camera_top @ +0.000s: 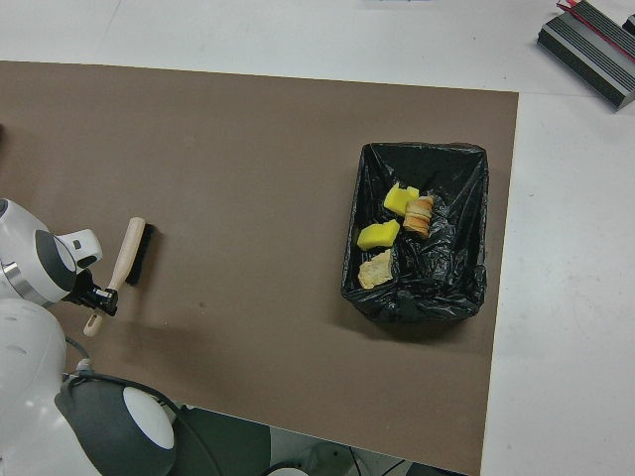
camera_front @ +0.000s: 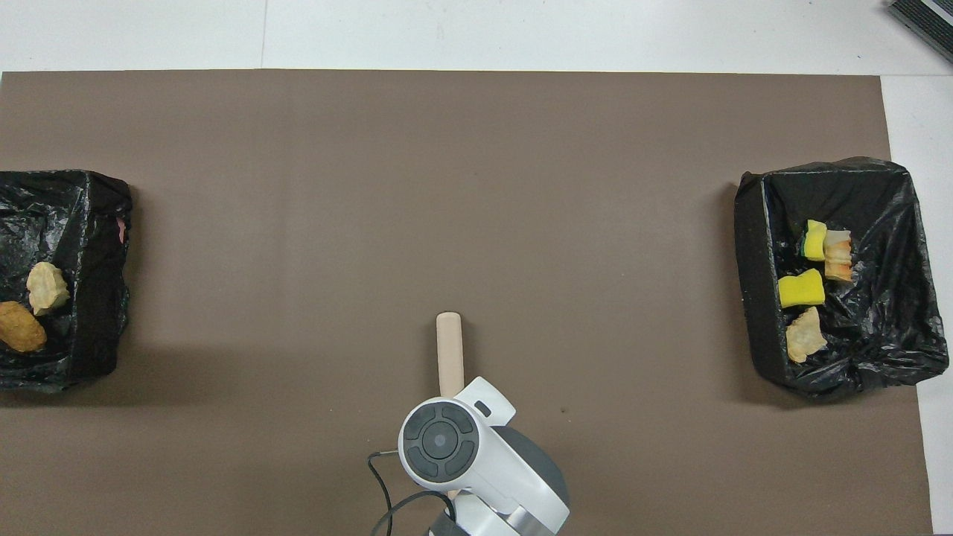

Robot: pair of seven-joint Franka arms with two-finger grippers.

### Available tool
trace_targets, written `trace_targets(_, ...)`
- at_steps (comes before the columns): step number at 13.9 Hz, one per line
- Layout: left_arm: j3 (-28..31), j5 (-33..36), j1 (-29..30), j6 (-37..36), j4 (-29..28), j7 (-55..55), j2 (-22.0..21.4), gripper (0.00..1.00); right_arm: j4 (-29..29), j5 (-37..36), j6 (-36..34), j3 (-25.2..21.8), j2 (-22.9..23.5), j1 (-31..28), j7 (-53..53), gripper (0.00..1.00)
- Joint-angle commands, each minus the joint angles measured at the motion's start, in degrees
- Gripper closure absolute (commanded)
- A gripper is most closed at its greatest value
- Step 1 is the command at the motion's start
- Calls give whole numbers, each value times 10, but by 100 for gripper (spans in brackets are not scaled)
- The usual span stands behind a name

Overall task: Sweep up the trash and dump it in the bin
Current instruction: 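Tip the dustpan over the bin with the left gripper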

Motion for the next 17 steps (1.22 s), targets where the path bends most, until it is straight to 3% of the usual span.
trace_targets(1, -7, 2, -5, 3, 17, -4, -14, 100, -11, 18, 19, 2, -5, -9, -13, 63)
trace_targets(3, -24, -48, -5, -11, 45, -3, -14, 100, -5, 18, 22, 2, 0, -10, -10, 58)
trace_targets(4, -28, -92, -6, -25, 56, -2, -13, 100, 9, 17, 20, 1, 7, -10, -11, 44)
trace_targets(5, -35, -148, -6, -38, 69, -6, -12, 100, 25, 15, 20, -1, 14, -10, -10, 42)
trace_targets(6, -45, -195, -6, -43, 76, -8, -12, 100, 31, 8, 21, -3, 14, -13, -11, 30)
trace_targets(7, -56, -226, -6, -47, 76, -13, -12, 100, 36, 7, 21, -3, 10, -31, -16, 29)
trace_targets(9, -88, -266, -8, -49, 75, -69, -15, 100, 51, 6, 21, -2, -4, -61, -20, 26)
trace_targets(12, -93, -281, -6, -88, 69, -99, -14, 100, 52, 6, 19, -3, -51, -121, -18, 0)
trace_targets(15, -81, -427, 63, -89, 64, -101, -9, 100, 52, 6, 4, -4, -112, -178, -39, 0)
trace_targets(17, -79, -435, 85, -98, 65, -102, -10, 100, 55, 6, -14, -6, -138, -216, -46, 0)
